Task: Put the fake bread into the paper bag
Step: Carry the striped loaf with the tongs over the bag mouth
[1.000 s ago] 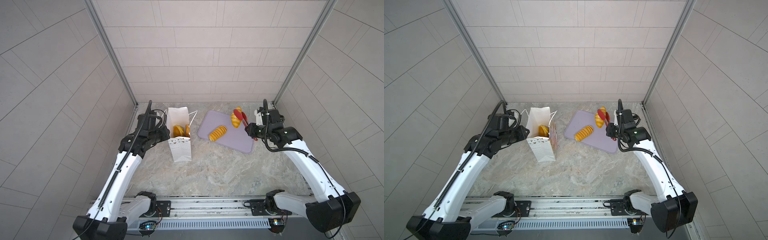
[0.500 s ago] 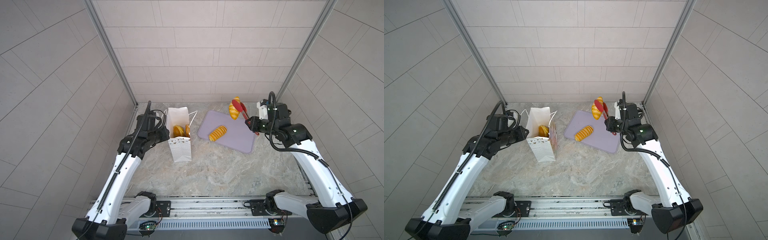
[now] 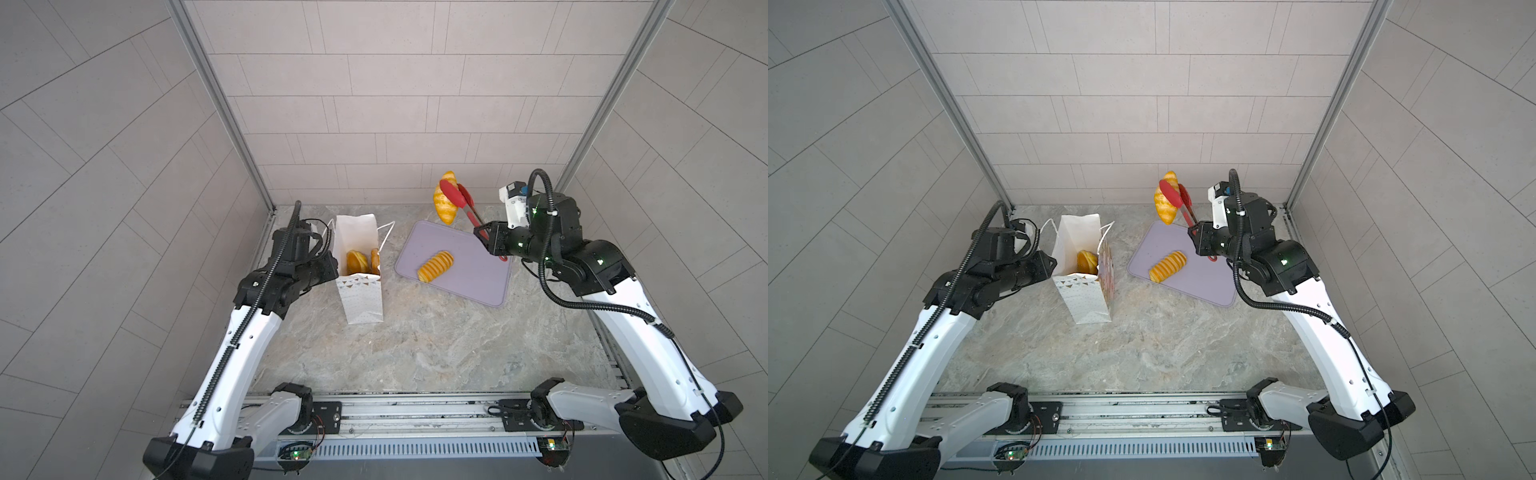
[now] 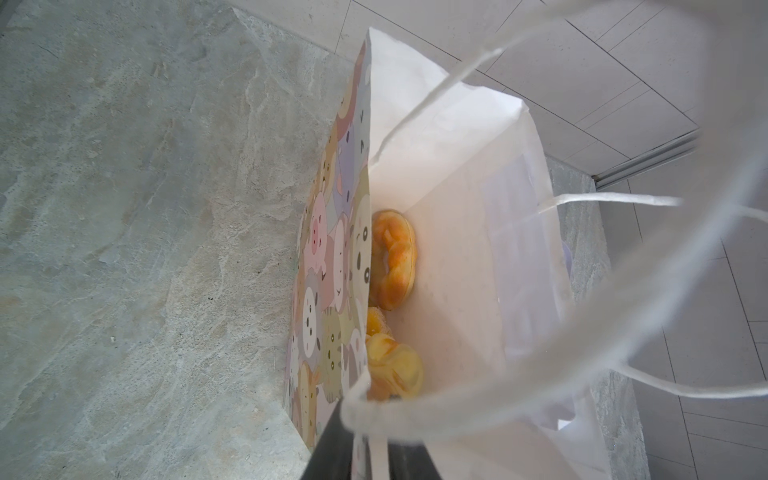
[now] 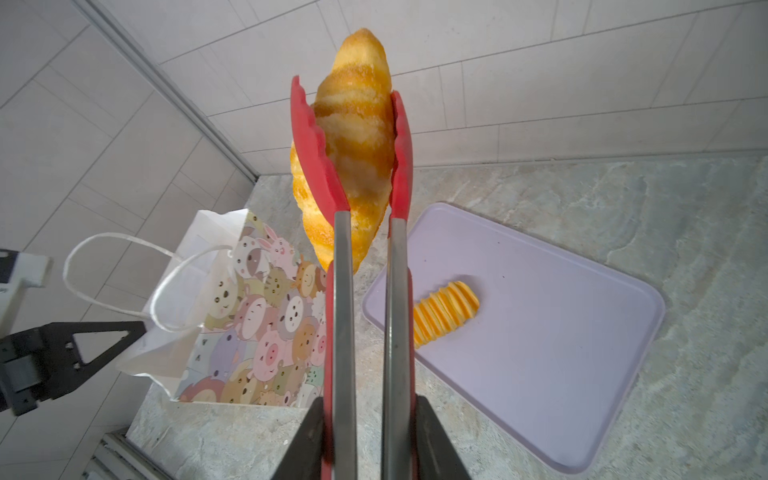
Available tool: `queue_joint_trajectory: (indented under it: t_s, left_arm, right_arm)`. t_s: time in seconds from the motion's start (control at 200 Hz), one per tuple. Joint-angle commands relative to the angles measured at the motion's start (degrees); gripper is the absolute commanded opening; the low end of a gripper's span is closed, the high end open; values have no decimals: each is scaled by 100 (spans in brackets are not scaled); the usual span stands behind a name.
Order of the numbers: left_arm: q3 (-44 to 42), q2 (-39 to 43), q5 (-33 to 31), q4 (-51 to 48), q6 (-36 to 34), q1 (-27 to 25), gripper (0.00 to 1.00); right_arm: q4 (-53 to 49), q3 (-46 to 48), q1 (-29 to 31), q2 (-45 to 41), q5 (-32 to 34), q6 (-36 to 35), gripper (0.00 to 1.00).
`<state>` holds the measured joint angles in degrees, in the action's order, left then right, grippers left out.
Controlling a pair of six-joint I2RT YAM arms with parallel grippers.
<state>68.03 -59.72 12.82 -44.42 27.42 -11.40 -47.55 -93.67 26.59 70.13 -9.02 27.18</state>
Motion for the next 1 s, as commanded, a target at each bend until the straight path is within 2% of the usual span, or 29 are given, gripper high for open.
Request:
queue_joint_trajectory:
  t_s: [0.0,0.655,0.996]
  left_arm:
    - [147,23,-55,-67,-53,-20,22]
    - [86,99,-77,-75,-42,-20,16]
    - [18,166,-78,-62,-26,-20,16]
  right_arm:
    - [125,-419,368,124,322,-2,31]
    - [178,-1798,2012,1240,868,-45,31]
    - [191,-1963,2407,1761,1103,5,31]
